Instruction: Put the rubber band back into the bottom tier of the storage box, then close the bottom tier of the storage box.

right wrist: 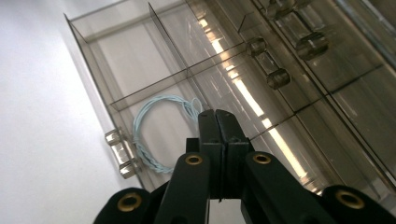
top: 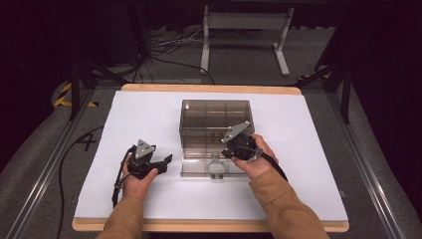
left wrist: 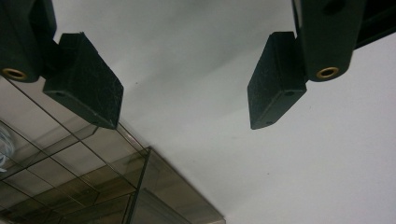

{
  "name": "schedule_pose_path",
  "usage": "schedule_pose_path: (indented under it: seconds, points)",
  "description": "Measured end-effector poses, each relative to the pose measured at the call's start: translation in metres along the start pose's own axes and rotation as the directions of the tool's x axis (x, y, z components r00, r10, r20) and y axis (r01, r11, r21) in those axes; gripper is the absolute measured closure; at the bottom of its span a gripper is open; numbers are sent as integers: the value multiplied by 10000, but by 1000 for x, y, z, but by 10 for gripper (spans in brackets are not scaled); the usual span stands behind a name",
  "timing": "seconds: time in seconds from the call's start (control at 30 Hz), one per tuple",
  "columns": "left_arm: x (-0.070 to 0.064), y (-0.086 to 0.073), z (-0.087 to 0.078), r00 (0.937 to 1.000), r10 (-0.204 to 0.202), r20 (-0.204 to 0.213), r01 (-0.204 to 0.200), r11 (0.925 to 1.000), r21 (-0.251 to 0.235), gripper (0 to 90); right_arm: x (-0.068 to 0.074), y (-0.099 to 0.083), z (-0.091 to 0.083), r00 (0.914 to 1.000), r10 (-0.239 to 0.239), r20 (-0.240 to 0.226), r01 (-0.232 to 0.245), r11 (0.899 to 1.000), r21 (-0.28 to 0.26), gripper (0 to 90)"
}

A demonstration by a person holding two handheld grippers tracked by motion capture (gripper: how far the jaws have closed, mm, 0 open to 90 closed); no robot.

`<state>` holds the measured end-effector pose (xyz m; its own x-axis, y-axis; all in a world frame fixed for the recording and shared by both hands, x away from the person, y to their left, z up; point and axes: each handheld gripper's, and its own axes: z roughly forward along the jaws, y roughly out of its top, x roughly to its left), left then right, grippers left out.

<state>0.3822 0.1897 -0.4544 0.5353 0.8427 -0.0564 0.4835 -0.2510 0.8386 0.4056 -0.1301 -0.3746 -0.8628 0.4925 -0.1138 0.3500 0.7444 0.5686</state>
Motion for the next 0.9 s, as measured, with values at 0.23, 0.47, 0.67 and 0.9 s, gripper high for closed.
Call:
schedule_pose_path:
  seconds: [0.23,0.47,0.67,0.9]
  points:
    - [0,0,0,10000,-8,0,8,10000,2,277,2,-6,-12,9993,-9,-375,-8,9990,-439,900]
    - [0,0,0,10000,-26,-9,26,10000,11,277,12,-9,-19,9949,-471,-889,431,9980,-463,900]
    - [0,0,0,10000,-19,-14,19,10000,27,277,20,-14,-19,9867,-883,-1366,834,9957,-412,900]
    - [0,0,0,10000,-19,-13,19,10000,18,278,27,-19,-16,9727,-1310,-1913,1285,9914,-255,900]
